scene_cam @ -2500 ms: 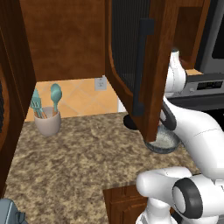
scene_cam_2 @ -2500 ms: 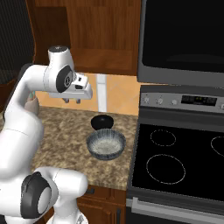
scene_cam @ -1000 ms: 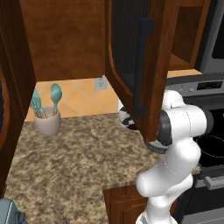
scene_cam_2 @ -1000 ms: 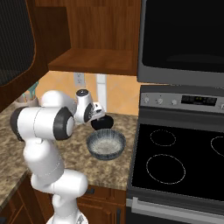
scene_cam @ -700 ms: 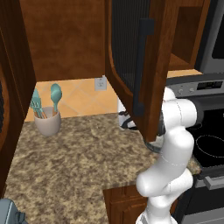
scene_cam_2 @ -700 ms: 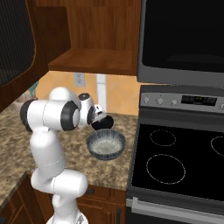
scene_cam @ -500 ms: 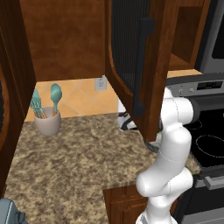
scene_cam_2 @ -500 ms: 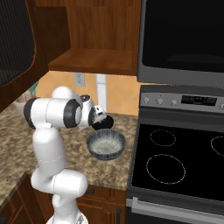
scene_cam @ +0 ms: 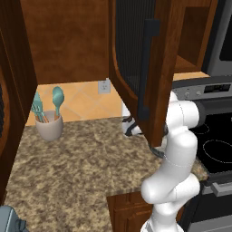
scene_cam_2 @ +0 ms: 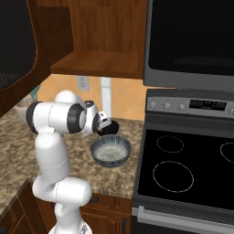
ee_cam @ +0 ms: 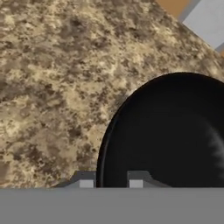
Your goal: Pick up the bowls on the counter and stack them on top of one another in the open cabinet. Place the smaller bowl on top of the larger bowl.
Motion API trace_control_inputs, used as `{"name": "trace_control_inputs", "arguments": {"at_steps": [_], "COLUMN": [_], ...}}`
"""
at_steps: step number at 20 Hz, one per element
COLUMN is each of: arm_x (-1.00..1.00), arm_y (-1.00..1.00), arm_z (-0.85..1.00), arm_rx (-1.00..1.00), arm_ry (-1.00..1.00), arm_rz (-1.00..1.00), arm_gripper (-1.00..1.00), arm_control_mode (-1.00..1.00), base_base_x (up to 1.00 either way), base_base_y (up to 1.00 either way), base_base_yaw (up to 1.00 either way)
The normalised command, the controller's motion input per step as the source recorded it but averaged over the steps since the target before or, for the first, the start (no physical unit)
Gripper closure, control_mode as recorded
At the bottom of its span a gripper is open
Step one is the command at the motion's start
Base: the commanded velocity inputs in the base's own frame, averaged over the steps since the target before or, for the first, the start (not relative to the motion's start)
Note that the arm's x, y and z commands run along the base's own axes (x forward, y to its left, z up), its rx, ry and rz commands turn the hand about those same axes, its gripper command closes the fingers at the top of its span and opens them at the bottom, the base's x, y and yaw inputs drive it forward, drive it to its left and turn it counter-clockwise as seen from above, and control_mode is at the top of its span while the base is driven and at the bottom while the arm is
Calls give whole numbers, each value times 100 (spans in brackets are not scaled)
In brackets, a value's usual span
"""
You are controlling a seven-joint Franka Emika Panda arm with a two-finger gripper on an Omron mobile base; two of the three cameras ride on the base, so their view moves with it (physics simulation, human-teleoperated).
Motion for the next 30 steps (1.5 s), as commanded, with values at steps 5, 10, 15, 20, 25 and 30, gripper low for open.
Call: {"name": "trace_control_inputs", "arguments": {"at_steps": [5, 10, 15, 20, 25, 30], "arm_x": [-34, -58, -79, -96, -87, -17], "arm_y": [-1, 1, 3, -12, -31, -11], "arm_z": [81, 97, 77, 72, -11, -61], "arm_rx": [0, -3, 0, 0, 1, 7], "arm_ry": [-23, -18, -1, 1, 17, 17], "arm_rz": [0, 4, 6, 0, 0, 0], "arm_gripper": [100, 100, 100, 100, 100, 100], "arm_control_mode": [-100, -100, -100, -100, -100, -100], "base_base_x": [0, 0, 0, 0, 0, 0], "base_base_y": [0, 0, 0, 0, 0, 0], "base_base_yaw": [0, 0, 0, 0, 0, 0]}}
